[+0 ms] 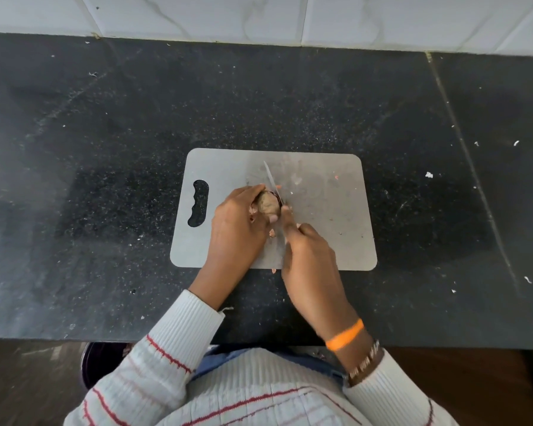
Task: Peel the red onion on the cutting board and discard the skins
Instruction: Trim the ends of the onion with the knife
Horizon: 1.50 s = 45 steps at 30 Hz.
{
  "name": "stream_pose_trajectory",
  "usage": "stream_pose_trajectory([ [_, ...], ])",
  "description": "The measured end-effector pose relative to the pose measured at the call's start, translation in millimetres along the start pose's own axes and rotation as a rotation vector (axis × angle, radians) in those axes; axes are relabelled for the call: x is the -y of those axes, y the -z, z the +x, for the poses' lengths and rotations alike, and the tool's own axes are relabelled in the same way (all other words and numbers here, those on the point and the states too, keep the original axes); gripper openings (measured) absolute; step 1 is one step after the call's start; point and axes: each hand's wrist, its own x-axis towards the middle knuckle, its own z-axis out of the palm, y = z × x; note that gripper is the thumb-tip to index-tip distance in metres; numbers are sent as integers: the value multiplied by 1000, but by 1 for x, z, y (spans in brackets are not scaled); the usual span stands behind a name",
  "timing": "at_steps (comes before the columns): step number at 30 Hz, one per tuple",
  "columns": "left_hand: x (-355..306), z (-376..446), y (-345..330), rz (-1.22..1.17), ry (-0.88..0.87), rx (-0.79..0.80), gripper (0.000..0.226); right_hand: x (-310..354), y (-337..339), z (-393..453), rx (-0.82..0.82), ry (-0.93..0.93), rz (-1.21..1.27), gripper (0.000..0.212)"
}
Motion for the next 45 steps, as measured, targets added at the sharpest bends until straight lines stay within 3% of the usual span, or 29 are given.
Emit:
stream_pose_trajectory([
  [5,7,2,6,-81,127,45,50,-10,-10,3,38,6,46,64],
  [10,6,3,7,-91,114,50,52,-16,0,6,-102,-16,189,51],
  [18,3,4,10,-128,127,104,51,-24,10,-5,-118,-47,85,50],
  [21,0,5,13,-184,153,133,59,-25,16,-3,-128,-90,155,48],
  [25,6,1,15,-396,293,230,59,-19,26,-10,-94,-103,430,44],
  [30,6,-1,20,-560,337,265,55,-8,31,-24,-102,14,438,43],
  [33,1,-3,24,-798,477,303,50,-11,26,-28,-118,-15,362,43],
  [39,-10,-4,23,-1185,706,438,40,1,27,-37,-99,-20,658,47],
  [42,-9,-4,24,-1369,832,487,44,5,23,-34,-102,-26,657,51],
  [45,-8,-7,22,-1467,827,509,44,2,18,-30,-136,-8,606,53],
])
